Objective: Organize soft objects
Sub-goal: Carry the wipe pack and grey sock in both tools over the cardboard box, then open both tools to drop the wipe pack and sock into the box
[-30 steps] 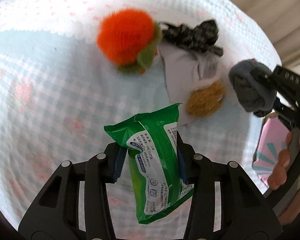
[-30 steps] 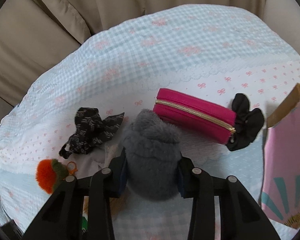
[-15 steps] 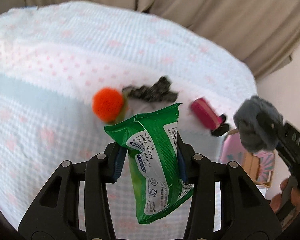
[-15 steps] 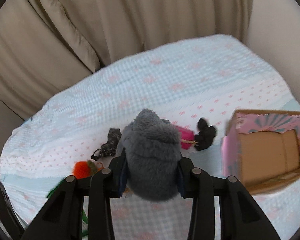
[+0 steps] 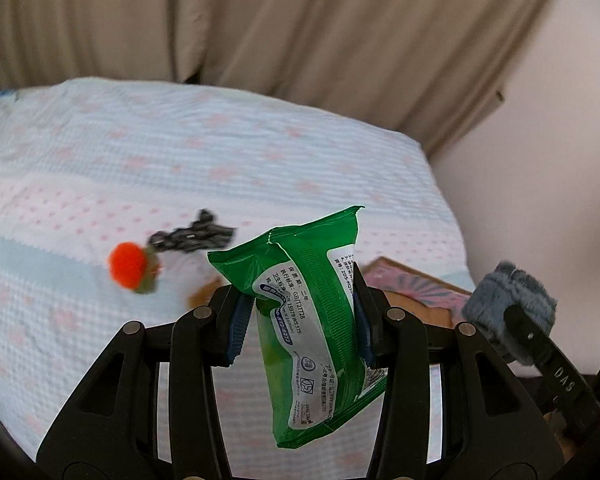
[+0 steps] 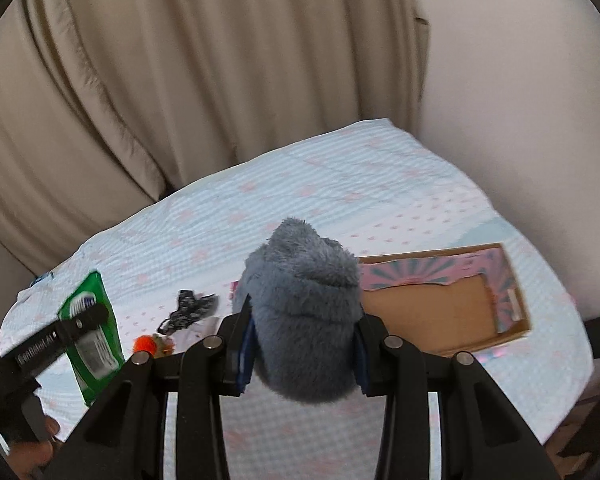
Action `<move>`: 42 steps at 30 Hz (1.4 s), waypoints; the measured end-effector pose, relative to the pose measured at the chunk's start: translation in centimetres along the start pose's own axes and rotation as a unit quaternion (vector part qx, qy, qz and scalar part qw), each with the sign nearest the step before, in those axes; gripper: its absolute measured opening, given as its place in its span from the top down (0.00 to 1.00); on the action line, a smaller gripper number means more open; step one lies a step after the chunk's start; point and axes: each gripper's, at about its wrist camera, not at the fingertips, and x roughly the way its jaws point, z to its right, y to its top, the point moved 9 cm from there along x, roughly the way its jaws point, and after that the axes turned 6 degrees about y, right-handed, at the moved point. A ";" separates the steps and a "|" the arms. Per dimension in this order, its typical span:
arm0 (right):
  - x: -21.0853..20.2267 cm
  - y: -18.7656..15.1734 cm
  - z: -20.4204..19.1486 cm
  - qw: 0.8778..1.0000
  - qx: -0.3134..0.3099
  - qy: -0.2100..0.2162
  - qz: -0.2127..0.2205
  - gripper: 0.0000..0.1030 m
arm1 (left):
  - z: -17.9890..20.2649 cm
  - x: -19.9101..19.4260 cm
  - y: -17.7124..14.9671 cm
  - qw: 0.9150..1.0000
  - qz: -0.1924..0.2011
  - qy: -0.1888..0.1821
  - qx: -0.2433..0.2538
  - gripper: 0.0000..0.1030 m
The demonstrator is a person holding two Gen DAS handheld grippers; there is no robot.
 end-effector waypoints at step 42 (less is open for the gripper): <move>16.4 -5.3 28.1 0.966 -0.045 0.060 -0.246 0.63 | 25.8 30.3 -13.2 0.947 -0.264 0.107 0.151 0.60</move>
